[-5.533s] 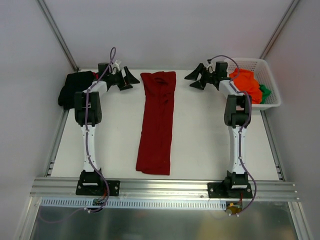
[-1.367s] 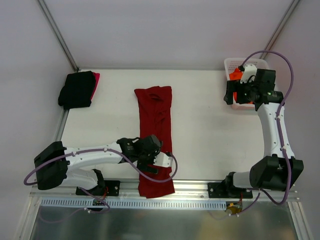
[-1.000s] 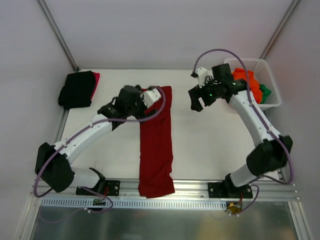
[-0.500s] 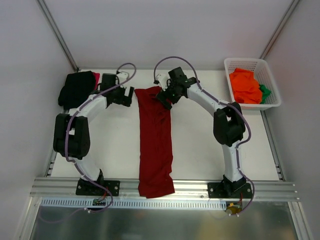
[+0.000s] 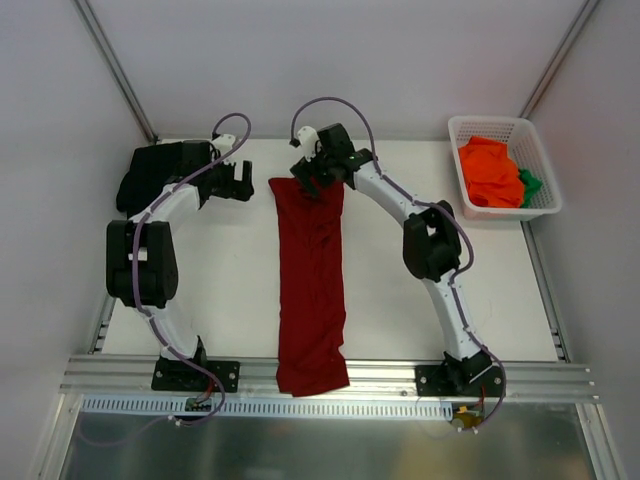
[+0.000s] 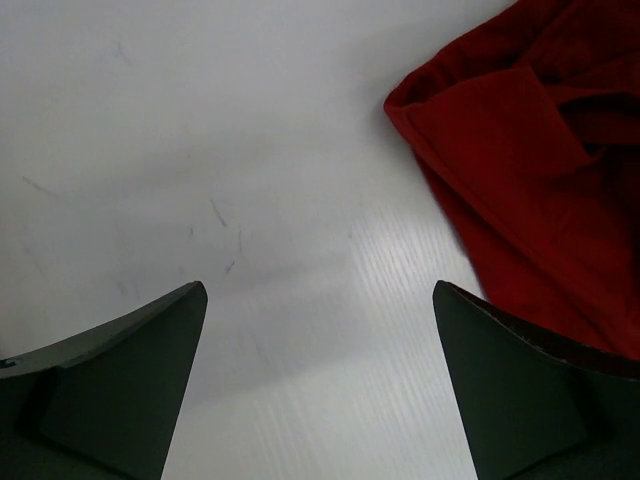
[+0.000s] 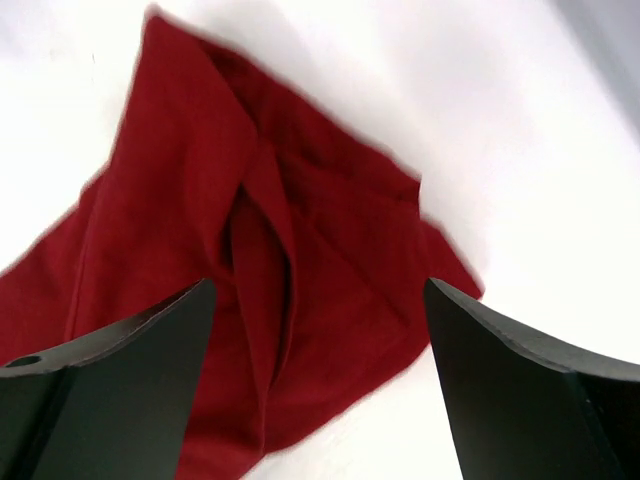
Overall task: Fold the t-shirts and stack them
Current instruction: Fold the tshirt
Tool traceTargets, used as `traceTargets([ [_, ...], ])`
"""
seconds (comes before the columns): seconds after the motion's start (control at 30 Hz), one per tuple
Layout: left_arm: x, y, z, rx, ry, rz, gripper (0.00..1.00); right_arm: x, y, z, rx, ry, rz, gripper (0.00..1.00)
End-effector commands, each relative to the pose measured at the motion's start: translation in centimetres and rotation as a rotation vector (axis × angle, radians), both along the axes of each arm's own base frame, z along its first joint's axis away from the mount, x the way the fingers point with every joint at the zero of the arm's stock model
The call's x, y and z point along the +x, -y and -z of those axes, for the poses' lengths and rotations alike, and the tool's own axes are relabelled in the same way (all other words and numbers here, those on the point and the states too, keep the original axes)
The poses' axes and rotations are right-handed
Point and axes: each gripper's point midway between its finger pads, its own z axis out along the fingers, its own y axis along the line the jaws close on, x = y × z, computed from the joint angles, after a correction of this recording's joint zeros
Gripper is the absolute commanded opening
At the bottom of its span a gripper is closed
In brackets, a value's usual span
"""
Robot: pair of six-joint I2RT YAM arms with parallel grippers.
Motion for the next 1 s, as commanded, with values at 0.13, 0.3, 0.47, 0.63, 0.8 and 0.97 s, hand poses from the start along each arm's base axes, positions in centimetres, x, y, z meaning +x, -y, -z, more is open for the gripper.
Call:
traceTargets([
  [0.13,4.0,7.0,-2.6,-0.024,0.129,0.228,0.99,-6.1,10.1,-11.3,0.116,-0.029,0.182,0.89],
  [0.3,5.0,11.6,-3.5,-0.071,0.152,0.323,0.99,-11.0,16.3,-12.0,0.064,-0.040,0.278,0.89],
  [0.47,3.2,17.2,-2.9,-0.085,0.089,0.441,0.99,-12.9,19.6,-11.6,0.023,-0.006,0.321,0.89],
  [0.63,5.2,16.6,-1.8,0.044,0.047,0.374,0.99,-13.3,19.7,-10.5,0.044,-0.045,0.327,0.89],
  [0.8,5.0,14.3,0.0,0.100,-0.004,0.314,0.99,-13.1,19.7,-9.8,0.051,-0.057,0.329,0.89],
  [0.97,4.1,12.5,1.0,0.082,-0.086,0.274,0.99,-13.3,19.6,-9.1,0.058,-0.081,0.327,0.89],
])
